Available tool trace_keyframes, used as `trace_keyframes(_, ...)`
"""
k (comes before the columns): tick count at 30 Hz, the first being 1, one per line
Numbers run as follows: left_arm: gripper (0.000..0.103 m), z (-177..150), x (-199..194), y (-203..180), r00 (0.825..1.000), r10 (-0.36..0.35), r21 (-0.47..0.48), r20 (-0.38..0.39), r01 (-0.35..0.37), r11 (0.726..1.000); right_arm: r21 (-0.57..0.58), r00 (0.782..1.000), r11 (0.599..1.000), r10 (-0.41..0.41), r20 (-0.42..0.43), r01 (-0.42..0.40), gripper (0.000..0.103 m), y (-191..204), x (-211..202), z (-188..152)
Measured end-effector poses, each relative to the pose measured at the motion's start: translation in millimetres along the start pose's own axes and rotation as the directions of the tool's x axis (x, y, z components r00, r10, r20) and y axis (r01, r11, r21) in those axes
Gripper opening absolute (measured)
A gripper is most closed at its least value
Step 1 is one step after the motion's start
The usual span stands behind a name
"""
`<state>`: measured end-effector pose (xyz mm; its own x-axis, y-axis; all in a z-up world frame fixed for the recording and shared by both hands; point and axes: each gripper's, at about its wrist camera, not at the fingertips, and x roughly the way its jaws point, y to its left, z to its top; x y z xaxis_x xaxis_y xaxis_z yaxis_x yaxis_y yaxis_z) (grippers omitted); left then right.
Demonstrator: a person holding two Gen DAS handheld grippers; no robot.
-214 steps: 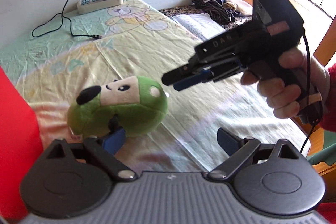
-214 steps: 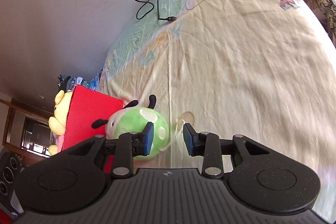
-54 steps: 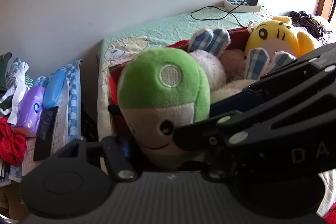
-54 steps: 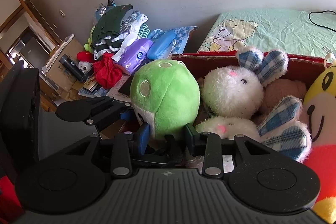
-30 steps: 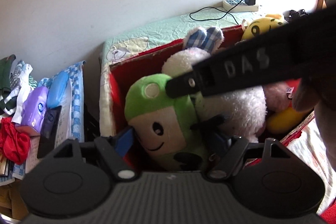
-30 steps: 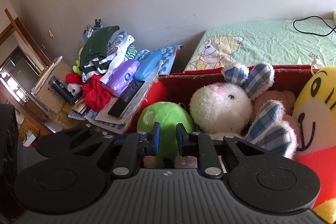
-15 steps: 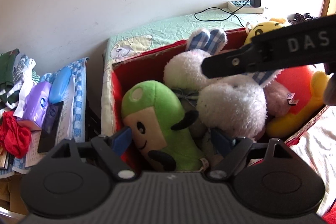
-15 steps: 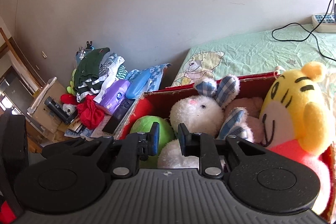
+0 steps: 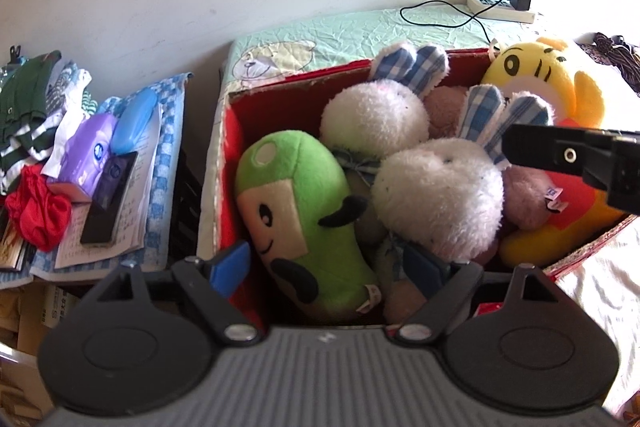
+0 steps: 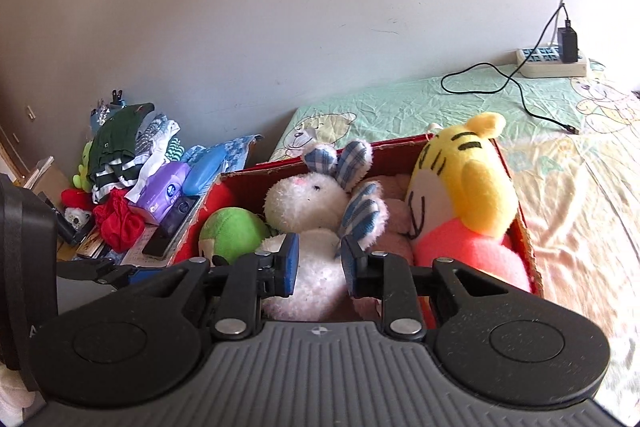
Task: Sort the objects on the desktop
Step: 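Lower the green plush into the box and open both grippers, then pull both grippers back away from the red box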
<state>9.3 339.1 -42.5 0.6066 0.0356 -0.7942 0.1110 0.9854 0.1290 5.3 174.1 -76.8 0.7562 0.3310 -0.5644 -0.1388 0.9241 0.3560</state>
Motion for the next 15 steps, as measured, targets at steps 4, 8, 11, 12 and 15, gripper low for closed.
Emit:
trace_keyframes(4, 0.097, -2.3, -9.1, -5.3, 1.000, -0.014, -0.011, -0.002, 0.014, 1.000, 0.036, 0.999, 0.999, -0.035, 0.018, 0.034, 0.026, -2.7, -13.7, -8.3)
trace_keyframes(8, 0.099, -5.1, -20.8, -15.2, 1.000, -0.006, -0.008, 0.014, 0.006, 1.000, 0.055, 0.997, 0.996, -0.067, 0.031, 0.065, 0.026, -5.2, -25.6, -15.2)
trace_keyframes(11, 0.099, -7.1, -29.6, -22.3, 0.999, 0.012, -0.007, 0.031, -0.012, 1.000, 0.051, 0.996, 0.996, -0.080, 0.032, 0.078, 0.026, -7.4, -30.7, -17.9)
trace_keyframes(12, 0.100, -7.8, -32.8, -23.6, 0.999, 0.011, -0.010, 0.034, -0.011, 1.000, 0.048, 0.996, 0.996, -0.083, 0.034, 0.081, 0.026, -8.5, -32.4, -18.7)
trace_keyframes(15, 0.100, -8.6, -39.3, -27.3, 1.000, 0.004, -0.031, 0.030, -0.003, 1.000, 0.055, 0.996, 0.995, -0.086, 0.035, 0.084, 0.026, -13.5, -35.7, -20.1)
